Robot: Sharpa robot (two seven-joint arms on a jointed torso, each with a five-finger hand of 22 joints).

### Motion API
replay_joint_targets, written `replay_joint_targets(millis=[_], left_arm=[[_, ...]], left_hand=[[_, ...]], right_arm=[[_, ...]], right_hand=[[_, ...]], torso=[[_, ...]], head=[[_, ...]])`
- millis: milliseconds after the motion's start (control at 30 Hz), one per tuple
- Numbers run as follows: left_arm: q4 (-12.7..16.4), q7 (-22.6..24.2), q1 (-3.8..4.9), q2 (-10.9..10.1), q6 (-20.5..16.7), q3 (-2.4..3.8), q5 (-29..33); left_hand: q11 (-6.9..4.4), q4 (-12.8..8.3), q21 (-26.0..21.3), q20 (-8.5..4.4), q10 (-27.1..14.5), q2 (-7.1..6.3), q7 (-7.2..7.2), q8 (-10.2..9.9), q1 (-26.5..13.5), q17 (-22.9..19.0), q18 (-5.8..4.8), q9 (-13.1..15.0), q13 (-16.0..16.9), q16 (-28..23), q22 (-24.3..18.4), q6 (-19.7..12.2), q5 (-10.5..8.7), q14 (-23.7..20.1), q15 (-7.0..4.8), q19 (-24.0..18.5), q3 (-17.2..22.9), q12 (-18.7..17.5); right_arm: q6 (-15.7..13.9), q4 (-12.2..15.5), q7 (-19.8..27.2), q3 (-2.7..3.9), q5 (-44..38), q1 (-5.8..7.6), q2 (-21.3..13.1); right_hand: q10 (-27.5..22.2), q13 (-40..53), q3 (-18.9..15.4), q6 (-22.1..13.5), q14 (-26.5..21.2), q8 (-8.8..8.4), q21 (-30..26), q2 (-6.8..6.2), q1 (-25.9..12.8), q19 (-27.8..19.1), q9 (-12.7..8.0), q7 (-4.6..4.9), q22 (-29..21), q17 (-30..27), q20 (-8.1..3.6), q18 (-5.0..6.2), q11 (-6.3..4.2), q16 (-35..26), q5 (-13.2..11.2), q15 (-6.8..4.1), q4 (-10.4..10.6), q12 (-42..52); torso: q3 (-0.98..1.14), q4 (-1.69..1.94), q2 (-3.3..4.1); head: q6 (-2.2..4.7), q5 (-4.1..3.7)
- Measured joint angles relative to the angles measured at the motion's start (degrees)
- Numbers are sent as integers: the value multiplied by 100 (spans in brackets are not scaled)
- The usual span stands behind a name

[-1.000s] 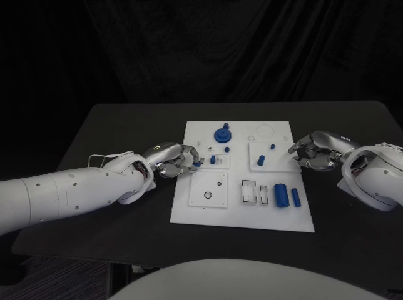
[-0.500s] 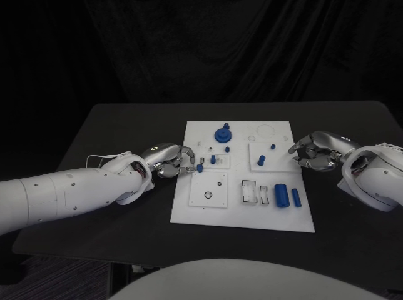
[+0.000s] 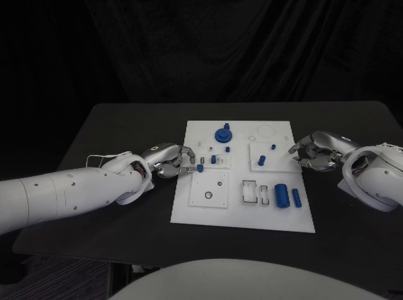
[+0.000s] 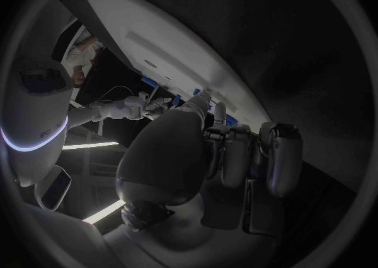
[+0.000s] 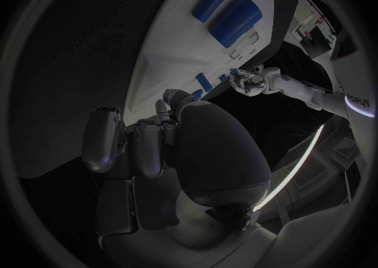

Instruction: Assemble the parts on the task board

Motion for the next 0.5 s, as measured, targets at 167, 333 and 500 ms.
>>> replay_joint_targets(millis=[167,333,500], left_arm=[[35,191,-8,-81,-146,-10,-6],[218,499,-6,-222,-423,-9,-182],[468,592,99,-337,-583,-11,-862]], left_hand=[[1,-92,-17,0,1,-78,-28,-100,142,0,0,-97,-6,0,0,-38,52,0,0,0,92,-19],[-97,-272,98,-48,-10,-228,-109,-648,503,-1,0,-612,5,0,0,-115,-12,30,-36,-19,462,-17],[-350,-297,205,-208,-8,-517,-447,-1844,622,-1,0,-1505,4,0,0,288,-70,20,-269,0,947,-37]], right_arm=[[0,4,0,0,0,0,-21],[-1,10,0,0,0,0,-43],[-1,6,0,0,0,0,-21]], right_hand=[[0,0,0,0,0,0,0,0,0,0,0,0,0,0,0,0,0,0,0,0,0,0],[0,-8,0,0,0,0,0,-16,-16,0,0,0,4,0,0,0,0,0,0,0,0,0],[0,-29,0,0,0,0,0,-23,-23,0,0,0,4,0,0,0,0,0,0,0,0,0]], torso=[[-1,-3,-3],[-1,-4,-6],[-1,-1,-6]], head=[[-1,2],[-1,-11],[-1,-17]])
